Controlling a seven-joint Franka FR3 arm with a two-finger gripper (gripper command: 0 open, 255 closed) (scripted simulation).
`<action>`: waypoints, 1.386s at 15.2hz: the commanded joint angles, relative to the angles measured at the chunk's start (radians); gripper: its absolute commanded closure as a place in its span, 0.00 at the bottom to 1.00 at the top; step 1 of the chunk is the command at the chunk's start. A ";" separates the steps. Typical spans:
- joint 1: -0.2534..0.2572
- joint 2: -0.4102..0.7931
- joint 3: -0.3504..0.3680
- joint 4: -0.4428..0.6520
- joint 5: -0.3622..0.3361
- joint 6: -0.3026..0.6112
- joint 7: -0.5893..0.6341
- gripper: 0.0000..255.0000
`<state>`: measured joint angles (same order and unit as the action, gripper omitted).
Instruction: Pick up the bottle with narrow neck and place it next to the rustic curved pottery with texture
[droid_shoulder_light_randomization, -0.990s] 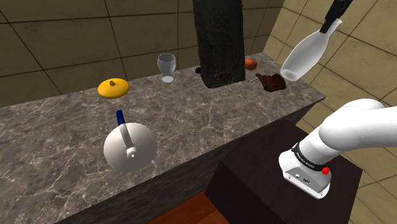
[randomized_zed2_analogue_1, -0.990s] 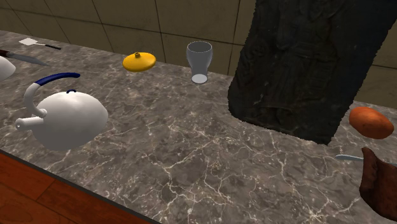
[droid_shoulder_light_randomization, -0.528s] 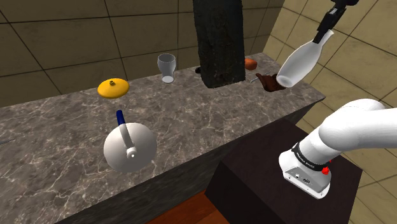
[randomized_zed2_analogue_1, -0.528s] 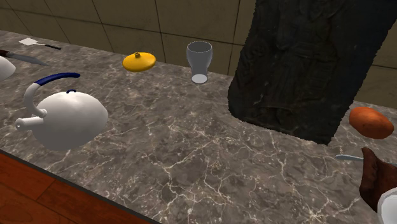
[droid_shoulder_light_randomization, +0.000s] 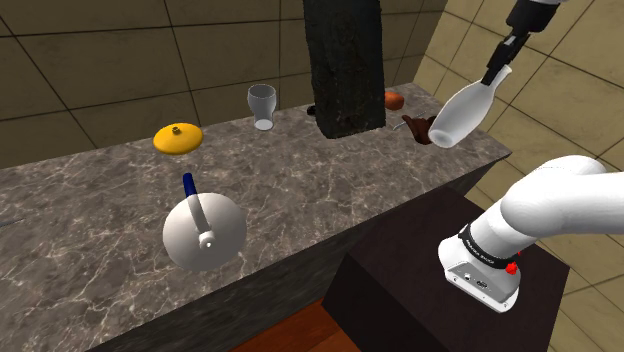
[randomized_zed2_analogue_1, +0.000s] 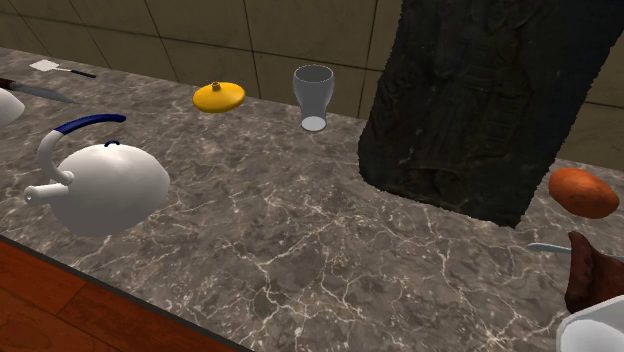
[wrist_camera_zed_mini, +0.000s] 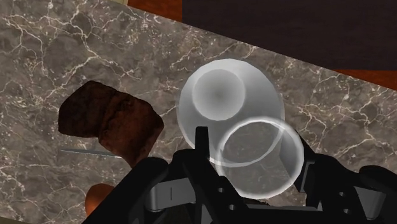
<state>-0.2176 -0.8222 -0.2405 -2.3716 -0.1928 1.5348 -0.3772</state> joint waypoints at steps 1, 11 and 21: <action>-0.001 -0.005 -0.003 -0.029 -0.003 0.025 0.002 1.00; -0.011 -0.027 -0.024 -0.175 -0.024 0.149 0.009 1.00; -0.022 -0.024 -0.050 -0.306 -0.050 0.282 0.016 1.00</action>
<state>-0.2382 -0.8433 -0.2894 -2.6600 -0.2400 1.8021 -0.3638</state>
